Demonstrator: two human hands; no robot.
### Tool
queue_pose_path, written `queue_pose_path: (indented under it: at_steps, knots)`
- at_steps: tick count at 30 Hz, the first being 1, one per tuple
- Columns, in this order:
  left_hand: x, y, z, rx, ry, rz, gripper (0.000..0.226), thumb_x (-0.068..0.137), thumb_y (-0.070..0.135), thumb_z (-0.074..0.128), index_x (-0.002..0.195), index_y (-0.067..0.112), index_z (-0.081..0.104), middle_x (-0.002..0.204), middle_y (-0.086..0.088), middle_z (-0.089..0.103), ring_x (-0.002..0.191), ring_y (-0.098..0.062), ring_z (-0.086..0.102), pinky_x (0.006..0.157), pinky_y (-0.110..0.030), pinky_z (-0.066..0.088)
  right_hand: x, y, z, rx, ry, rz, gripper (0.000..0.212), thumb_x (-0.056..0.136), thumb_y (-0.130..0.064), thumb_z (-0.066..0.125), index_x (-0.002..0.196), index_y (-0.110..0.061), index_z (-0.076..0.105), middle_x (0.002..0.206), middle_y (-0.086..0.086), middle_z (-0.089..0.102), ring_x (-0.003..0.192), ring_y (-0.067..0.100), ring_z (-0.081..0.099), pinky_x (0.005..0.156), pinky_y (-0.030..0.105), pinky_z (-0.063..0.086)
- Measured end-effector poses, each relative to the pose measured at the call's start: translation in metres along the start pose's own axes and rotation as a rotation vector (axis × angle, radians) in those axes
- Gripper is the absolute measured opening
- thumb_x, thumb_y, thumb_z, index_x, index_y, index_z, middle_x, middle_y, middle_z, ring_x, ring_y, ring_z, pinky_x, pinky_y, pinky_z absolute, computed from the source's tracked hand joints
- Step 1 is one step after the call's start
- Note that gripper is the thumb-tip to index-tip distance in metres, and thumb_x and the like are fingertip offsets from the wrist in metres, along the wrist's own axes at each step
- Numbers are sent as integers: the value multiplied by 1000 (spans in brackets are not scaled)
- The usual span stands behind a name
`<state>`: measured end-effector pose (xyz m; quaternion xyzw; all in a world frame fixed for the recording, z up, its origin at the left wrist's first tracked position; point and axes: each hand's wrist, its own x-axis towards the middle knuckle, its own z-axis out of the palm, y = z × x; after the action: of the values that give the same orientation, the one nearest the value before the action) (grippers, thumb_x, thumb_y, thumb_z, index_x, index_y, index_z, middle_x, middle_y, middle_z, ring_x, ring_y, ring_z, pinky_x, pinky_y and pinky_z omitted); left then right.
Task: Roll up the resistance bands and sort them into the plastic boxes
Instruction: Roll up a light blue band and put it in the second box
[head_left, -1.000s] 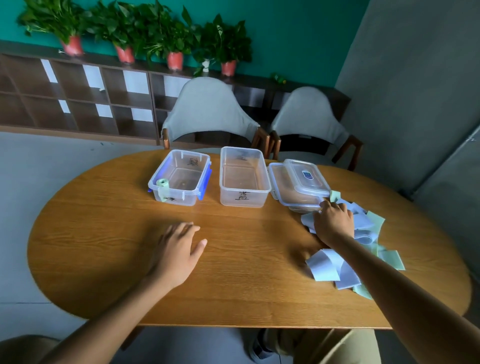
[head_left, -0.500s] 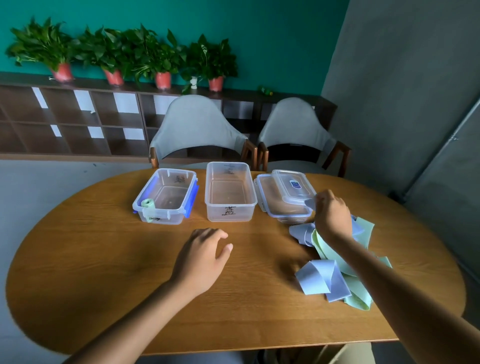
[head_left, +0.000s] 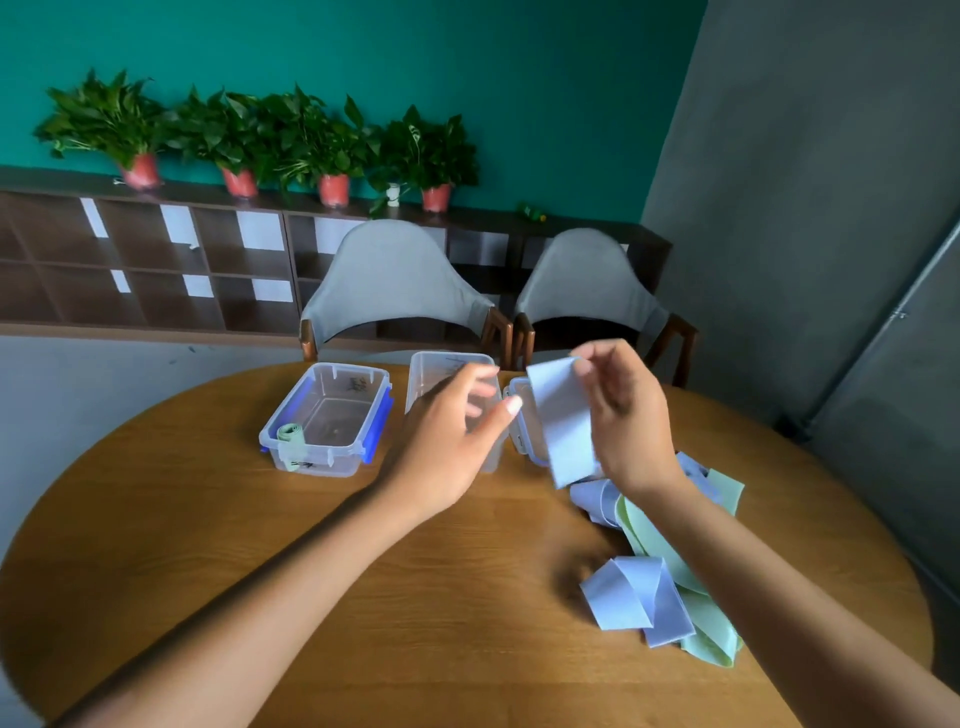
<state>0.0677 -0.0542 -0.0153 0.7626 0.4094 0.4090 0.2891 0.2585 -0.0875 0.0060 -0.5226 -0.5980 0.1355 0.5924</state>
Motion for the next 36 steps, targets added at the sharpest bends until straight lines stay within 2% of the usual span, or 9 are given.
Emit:
queue_pose_path:
  at_steps: [5, 7, 9, 13, 16, 18, 24, 32, 36]
  knots:
    - [9, 17, -15, -53, -13, 59, 20, 96, 45, 59, 95, 27, 67, 82, 6, 69, 72, -12, 68, 75, -41, 55, -15, -12, 22, 85, -104, 10, 10, 104, -14, 53, 101, -11, 62, 90, -3, 66, 85, 7, 60, 78, 20, 46]
    - [7, 15, -22, -80, -38, 77, 21, 97, 33, 62, 83, 19, 67, 70, -2, 68, 64, -16, 68, 70, -41, 54, -20, -11, 31, 124, -115, 38, 9, 104, -16, 54, 102, -13, 62, 93, 0, 68, 89, 14, 63, 80, 28, 49]
    - [4, 14, -29, -119, -32, 74, 21, 99, 24, 62, 83, 11, 66, 65, -9, 65, 56, -19, 65, 61, -33, 49, -25, -9, 38, 205, -140, 91, 8, 103, -18, 56, 108, -14, 61, 98, 4, 68, 92, 15, 64, 82, 31, 50]
    - [-1, 15, -44, -144, 30, 16, 16, 99, 22, 61, 89, 11, 68, 60, -2, 65, 43, -23, 61, 47, -26, 45, -37, 0, 57, 441, -333, 246, 23, 101, -18, 59, 122, -10, 53, 113, 9, 71, 104, 20, 66, 91, 35, 50]
    - [4, 7, -60, -186, 92, -4, 13, 99, 22, 61, 89, 15, 67, 70, 3, 69, 47, -23, 65, 45, -25, 44, -51, 7, 71, 470, -442, 335, 29, 100, -18, 61, 124, -6, 52, 113, 19, 71, 104, 31, 68, 89, 39, 52]
    - [7, 0, -72, -161, 134, -15, 14, 99, 24, 61, 89, 16, 68, 72, 8, 69, 51, -22, 69, 49, -32, 50, -62, 9, 79, 476, -471, 395, 26, 99, -14, 62, 122, -5, 53, 111, 19, 72, 97, 26, 70, 81, 32, 55]
    - [12, -21, -100, -131, 188, -38, 18, 99, 23, 61, 93, 9, 69, 74, 0, 72, 68, -17, 75, 74, -44, 63, -92, 20, 102, 537, -551, 497, 28, 96, -7, 64, 121, -2, 55, 108, 18, 74, 98, 28, 72, 84, 35, 56]
    - [4, -58, -101, -97, 154, -80, 19, 99, 25, 61, 96, 8, 68, 85, -3, 73, 78, -12, 75, 79, -37, 62, -118, 27, 115, 447, -559, 603, 26, 94, -11, 68, 118, -9, 58, 103, 10, 74, 93, 27, 73, 71, 34, 60]
    - [-11, -90, -76, -131, 53, -110, 9, 98, 17, 63, 102, 9, 67, 91, -2, 71, 86, -11, 72, 76, -24, 57, -131, 33, 117, 296, -587, 666, 27, 93, -21, 71, 116, -16, 57, 102, 9, 74, 83, 18, 74, 68, 28, 58]
